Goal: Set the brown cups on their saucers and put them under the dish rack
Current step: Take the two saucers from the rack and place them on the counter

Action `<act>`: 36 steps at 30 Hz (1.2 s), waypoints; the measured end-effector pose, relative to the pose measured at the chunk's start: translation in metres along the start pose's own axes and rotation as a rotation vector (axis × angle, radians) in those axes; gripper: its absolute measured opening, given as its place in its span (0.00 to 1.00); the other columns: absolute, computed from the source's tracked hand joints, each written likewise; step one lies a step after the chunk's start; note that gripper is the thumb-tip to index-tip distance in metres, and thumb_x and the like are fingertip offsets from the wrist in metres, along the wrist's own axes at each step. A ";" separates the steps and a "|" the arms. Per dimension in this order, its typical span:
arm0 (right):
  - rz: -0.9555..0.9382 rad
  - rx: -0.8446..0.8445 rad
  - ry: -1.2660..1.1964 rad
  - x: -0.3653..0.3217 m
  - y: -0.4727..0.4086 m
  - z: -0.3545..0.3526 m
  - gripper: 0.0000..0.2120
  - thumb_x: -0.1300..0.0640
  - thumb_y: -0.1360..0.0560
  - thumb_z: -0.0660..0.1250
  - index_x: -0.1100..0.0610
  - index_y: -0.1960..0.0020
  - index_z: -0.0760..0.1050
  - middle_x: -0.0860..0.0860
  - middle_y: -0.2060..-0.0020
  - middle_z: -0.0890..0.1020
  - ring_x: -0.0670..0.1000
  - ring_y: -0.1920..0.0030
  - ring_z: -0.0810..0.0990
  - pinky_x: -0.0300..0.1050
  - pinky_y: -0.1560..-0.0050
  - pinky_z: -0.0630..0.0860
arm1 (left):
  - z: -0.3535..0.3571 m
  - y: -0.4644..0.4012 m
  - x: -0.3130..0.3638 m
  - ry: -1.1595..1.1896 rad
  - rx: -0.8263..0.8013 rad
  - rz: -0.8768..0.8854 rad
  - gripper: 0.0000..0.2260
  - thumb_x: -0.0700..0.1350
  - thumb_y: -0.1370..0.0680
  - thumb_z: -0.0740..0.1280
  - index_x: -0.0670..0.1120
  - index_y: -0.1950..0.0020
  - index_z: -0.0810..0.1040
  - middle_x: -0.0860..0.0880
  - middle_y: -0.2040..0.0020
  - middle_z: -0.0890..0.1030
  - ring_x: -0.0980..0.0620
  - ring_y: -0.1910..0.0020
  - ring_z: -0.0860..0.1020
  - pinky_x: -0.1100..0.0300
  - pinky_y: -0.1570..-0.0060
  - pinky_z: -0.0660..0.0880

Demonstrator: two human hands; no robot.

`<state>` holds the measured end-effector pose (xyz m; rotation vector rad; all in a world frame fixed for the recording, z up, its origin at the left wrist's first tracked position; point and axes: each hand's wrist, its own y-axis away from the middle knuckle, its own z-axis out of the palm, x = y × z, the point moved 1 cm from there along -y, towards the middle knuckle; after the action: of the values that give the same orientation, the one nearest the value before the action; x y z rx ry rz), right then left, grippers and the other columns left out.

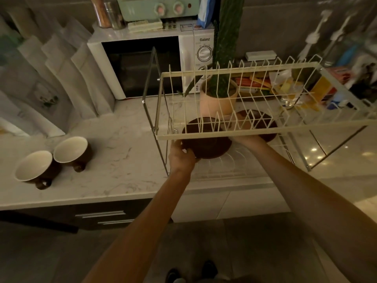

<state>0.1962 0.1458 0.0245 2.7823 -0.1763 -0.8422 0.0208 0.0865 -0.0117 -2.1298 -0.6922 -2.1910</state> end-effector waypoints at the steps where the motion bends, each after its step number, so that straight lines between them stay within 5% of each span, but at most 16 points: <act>1: -0.023 -0.015 0.003 -0.007 0.001 0.000 0.13 0.53 0.19 0.58 0.56 0.61 0.69 0.53 0.61 0.75 0.53 0.58 0.76 0.47 0.44 0.75 | -0.001 0.003 0.000 -0.014 -0.021 0.007 0.22 0.32 0.22 0.61 0.48 0.30 0.69 0.44 0.35 0.75 0.42 0.40 0.79 0.52 0.54 0.83; 3: -0.065 0.008 0.053 -0.003 -0.005 0.007 0.12 0.48 0.19 0.56 0.53 0.53 0.74 0.56 0.50 0.81 0.60 0.45 0.79 0.56 0.39 0.74 | -0.006 0.012 0.001 -0.020 -0.060 0.014 0.23 0.32 0.22 0.61 0.47 0.29 0.68 0.44 0.35 0.75 0.42 0.39 0.78 0.51 0.52 0.82; 7: -0.065 0.084 0.200 -0.010 0.027 0.001 0.19 0.48 0.18 0.57 0.58 0.35 0.74 0.59 0.38 0.79 0.61 0.36 0.75 0.54 0.38 0.72 | -0.015 0.022 0.002 -0.039 -0.109 0.022 0.22 0.32 0.22 0.61 0.47 0.29 0.69 0.43 0.36 0.76 0.41 0.41 0.79 0.50 0.53 0.83; 14: -0.027 0.069 0.076 0.005 0.060 0.002 0.14 0.50 0.21 0.64 0.59 0.45 0.81 0.57 0.52 0.85 0.55 0.63 0.82 0.53 0.50 0.81 | -0.035 0.050 0.000 -0.117 -0.191 0.044 0.20 0.31 0.22 0.61 0.46 0.33 0.73 0.44 0.37 0.76 0.41 0.44 0.80 0.58 0.63 0.83; 20: -0.058 -0.008 0.026 0.011 0.088 0.013 0.15 0.51 0.21 0.64 0.61 0.48 0.82 0.58 0.56 0.86 0.56 0.61 0.85 0.54 0.57 0.83 | -0.063 0.068 -0.007 -0.178 -0.279 0.048 0.19 0.31 0.23 0.61 0.46 0.34 0.74 0.43 0.37 0.76 0.44 0.47 0.82 0.57 0.61 0.83; 24: -0.061 -0.074 0.034 0.004 0.102 0.026 0.14 0.50 0.21 0.64 0.60 0.49 0.81 0.55 0.59 0.84 0.55 0.66 0.85 0.47 0.64 0.82 | -0.086 0.079 -0.010 -0.203 -0.296 0.046 0.20 0.30 0.23 0.61 0.48 0.35 0.75 0.44 0.38 0.77 0.45 0.50 0.82 0.63 0.65 0.81; 36: -0.094 -0.299 -0.014 -0.032 0.130 0.072 0.11 0.52 0.21 0.65 0.60 0.52 0.78 0.56 0.66 0.84 0.53 0.69 0.85 0.44 0.67 0.82 | -0.162 0.097 -0.010 -0.325 -0.268 -0.028 0.21 0.32 0.22 0.62 0.48 0.31 0.71 0.46 0.38 0.77 0.51 0.54 0.82 0.65 0.66 0.81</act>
<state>0.1235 0.0122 0.0159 2.5213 0.0743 -0.8335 -0.1024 -0.0549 0.0121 -2.6629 -0.4581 -2.0735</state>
